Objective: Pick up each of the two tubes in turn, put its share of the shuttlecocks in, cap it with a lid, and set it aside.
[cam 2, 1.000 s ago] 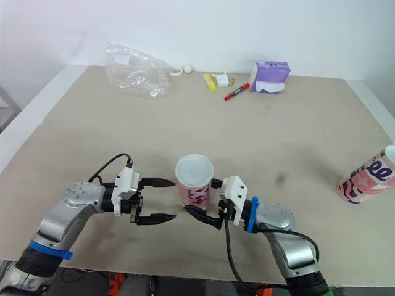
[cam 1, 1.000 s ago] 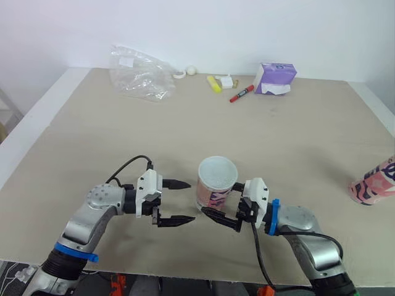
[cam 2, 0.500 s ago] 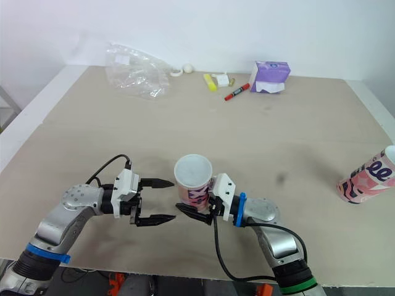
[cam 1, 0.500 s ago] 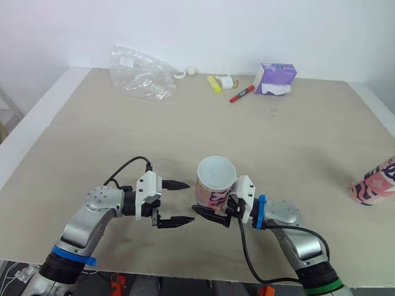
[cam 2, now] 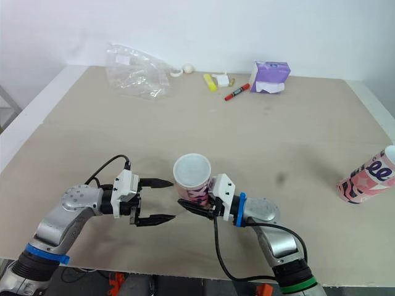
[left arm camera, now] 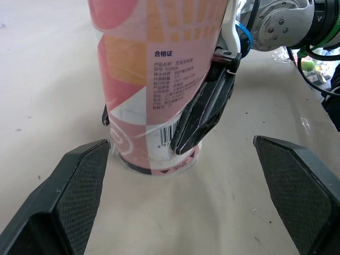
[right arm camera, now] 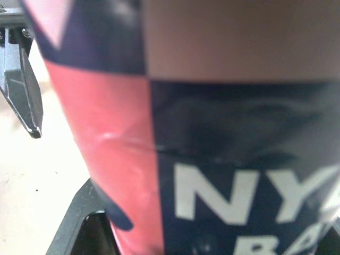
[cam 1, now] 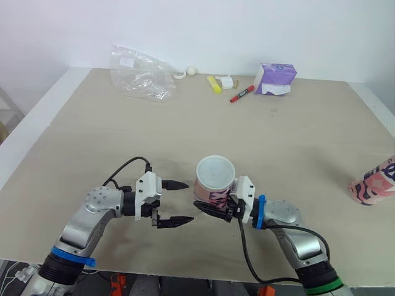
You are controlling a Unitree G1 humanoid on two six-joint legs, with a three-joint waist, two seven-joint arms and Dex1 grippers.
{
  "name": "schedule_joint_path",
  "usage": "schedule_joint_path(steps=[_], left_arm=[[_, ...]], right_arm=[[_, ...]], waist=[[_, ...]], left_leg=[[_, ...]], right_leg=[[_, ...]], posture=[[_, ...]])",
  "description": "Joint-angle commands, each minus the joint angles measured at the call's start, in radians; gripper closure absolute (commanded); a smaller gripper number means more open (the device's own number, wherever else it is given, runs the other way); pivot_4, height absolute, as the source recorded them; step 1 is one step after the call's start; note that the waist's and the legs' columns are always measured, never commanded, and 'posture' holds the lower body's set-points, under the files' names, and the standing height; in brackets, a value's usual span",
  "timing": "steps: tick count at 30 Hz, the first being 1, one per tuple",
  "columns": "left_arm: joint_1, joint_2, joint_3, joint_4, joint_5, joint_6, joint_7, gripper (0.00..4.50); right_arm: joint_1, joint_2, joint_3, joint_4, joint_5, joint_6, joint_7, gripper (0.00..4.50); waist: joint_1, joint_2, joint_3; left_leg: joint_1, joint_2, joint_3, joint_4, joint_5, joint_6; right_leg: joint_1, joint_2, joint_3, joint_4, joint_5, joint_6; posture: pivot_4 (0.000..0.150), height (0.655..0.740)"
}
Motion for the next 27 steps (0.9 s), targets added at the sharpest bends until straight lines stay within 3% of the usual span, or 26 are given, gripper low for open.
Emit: schedule_joint_path(steps=[1,3,8,16,27], left_arm=[[-0.015,-0.006,0.004,-0.014,-0.003,-0.018,0.002,0.0],[-0.019,-0.009,0.002,-0.014,-0.004,-0.018,0.001,0.0],[-0.044,-0.027,-0.007,-0.006,-0.013,-0.012,-0.004,0.0],[-0.064,-0.051,-0.021,0.011,-0.019,-0.011,-0.015,0.0],[-0.068,-0.068,-0.018,0.02,-0.011,-0.015,-0.012,0.0]], right_arm=[[0.037,-0.022,-0.057,-0.084,0.028,0.01,-0.031,1.77],[0.064,-0.031,-0.091,-0.118,0.044,0.022,-0.057,1.77],[0.185,-0.048,-0.336,-0.203,0.097,0.073,-0.22,1.77],[0.235,-0.01,-0.619,-0.129,0.109,0.143,-0.492,1.77],[0.138,-0.019,-0.687,0.101,0.096,0.107,-0.573,1.77]], waist=[[0.001,0.0,0.0],[0.002,0.0,0.0],[0.003,0.0,0.0],[-0.001,0.001,0.0],[-0.001,0.005,-0.001]], left_leg=[[0.0,0.0,0.0,0.0,0.0,0.0],[0.0,0.0,0.0,0.0,0.0,0.0],[0.0,0.0,-0.001,0.0,0.0,0.0],[0.001,0.0,-0.001,0.002,0.0,0.001],[0.002,-0.001,-0.001,0.002,0.001,0.002]], right_leg=[[0.0,0.0,0.0,0.0,0.0,0.0],[0.0,0.0,0.0,0.0,0.0,0.0],[0.0,0.0,0.0,0.001,0.0,0.001],[0.001,0.0,0.0,0.002,0.001,-0.001],[0.001,0.0,0.0,0.002,0.001,-0.001]], posture=[[0.15,0.74],[0.15,0.74],[0.15,0.74],[0.15,0.74],[0.15,0.74]])
